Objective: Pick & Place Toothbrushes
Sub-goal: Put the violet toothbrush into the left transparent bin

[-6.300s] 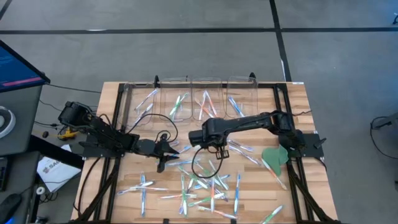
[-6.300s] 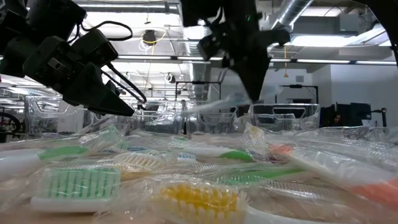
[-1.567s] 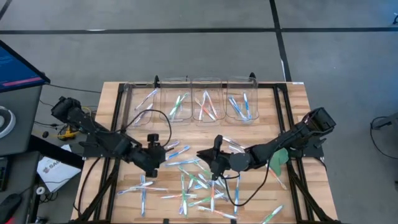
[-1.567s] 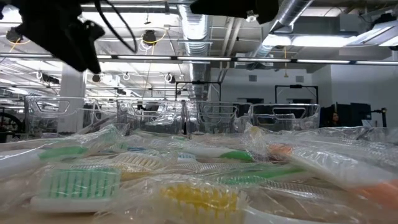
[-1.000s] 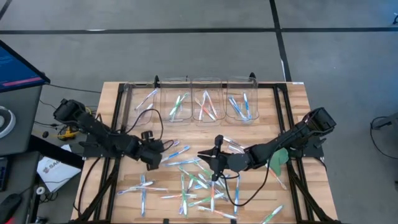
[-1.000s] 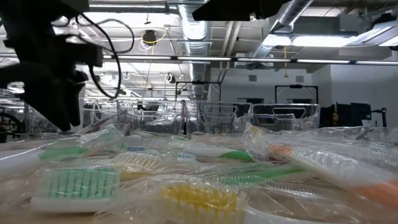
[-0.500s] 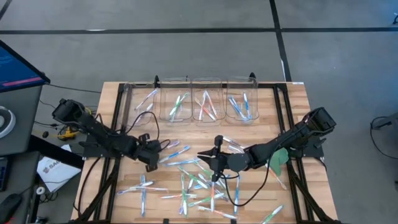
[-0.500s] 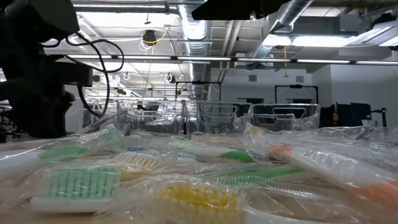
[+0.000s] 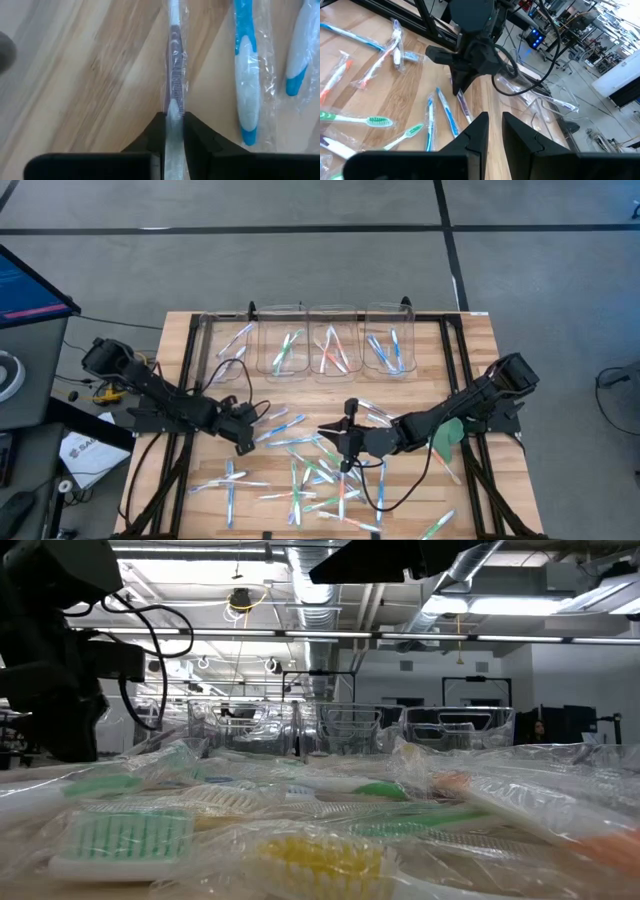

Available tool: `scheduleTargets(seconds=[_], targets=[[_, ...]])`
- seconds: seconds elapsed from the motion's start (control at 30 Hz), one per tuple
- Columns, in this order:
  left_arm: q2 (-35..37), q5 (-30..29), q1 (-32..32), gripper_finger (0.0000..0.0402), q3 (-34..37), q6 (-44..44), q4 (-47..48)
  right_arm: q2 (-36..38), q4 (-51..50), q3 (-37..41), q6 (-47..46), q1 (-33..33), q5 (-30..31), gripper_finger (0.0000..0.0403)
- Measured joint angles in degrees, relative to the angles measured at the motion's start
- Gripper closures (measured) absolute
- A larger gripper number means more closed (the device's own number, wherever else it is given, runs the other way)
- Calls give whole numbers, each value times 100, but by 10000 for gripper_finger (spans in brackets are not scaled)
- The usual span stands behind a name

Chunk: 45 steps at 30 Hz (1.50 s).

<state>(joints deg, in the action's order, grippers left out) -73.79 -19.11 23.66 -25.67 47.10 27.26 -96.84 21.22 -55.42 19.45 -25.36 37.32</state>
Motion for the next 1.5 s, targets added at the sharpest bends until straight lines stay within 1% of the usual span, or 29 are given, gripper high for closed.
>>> scheduleTargets(seconds=[0.1, 0.17, 0.3, 0.33, 0.43, 0.6, 0.73, 0.9, 0.97, 1.03, 1.13, 1.27, 1.33, 1.5], targets=[[254, 106, 0, 370, -59, 17, 189, 0, 73, 0, -3, 21, 0, 355], [487, 124, 0, 372, -187, -25, 110, 0, 225, 0, -3, 42, 0, 355], [1019, 98, 2, 400, -343, -83, 113, 0, 487, 0, 12, 37, -2, 355], [1163, 93, 2, 399, -384, -84, 96, 0, 493, 0, 17, 37, -7, 355], [1607, -139, 2, 398, -467, -101, 81, 0, 476, 0, 43, 58, -161, 355], [2230, -686, 2, 399, -678, -262, 253, 0, 441, 0, 43, 85, -425, 355], [2579, -1315, -9, 400, -1089, -479, 867, 0, 443, 0, 42, 79, -450, 355], [2872, -2092, -9, 401, -1839, -476, 2274, 0, 443, 0, 41, 79, -450, 355], [2936, -2460, -20, 401, -2093, -312, 2920, 0, 443, 0, 41, 79, -450, 355], [2983, -2691, -114, 401, -2276, 22, 3541, 0, 443, 0, 41, 79, -450, 355], [3049, -2729, -419, 401, -2412, 540, 4456, 0, 443, 0, 41, 79, -450, 355], [3159, -2739, -1013, 401, -2426, 1113, 5508, 0, 438, 0, -1, 79, -450, 355], [3239, -2733, -1301, 401, -2426, 1171, 5691, 1, 432, 0, -1, 79, -450, 355], [3291, -2703, -2019, 401, -2426, 1139, 5679, 2, 432, 0, -6, 153, -452, 355]])
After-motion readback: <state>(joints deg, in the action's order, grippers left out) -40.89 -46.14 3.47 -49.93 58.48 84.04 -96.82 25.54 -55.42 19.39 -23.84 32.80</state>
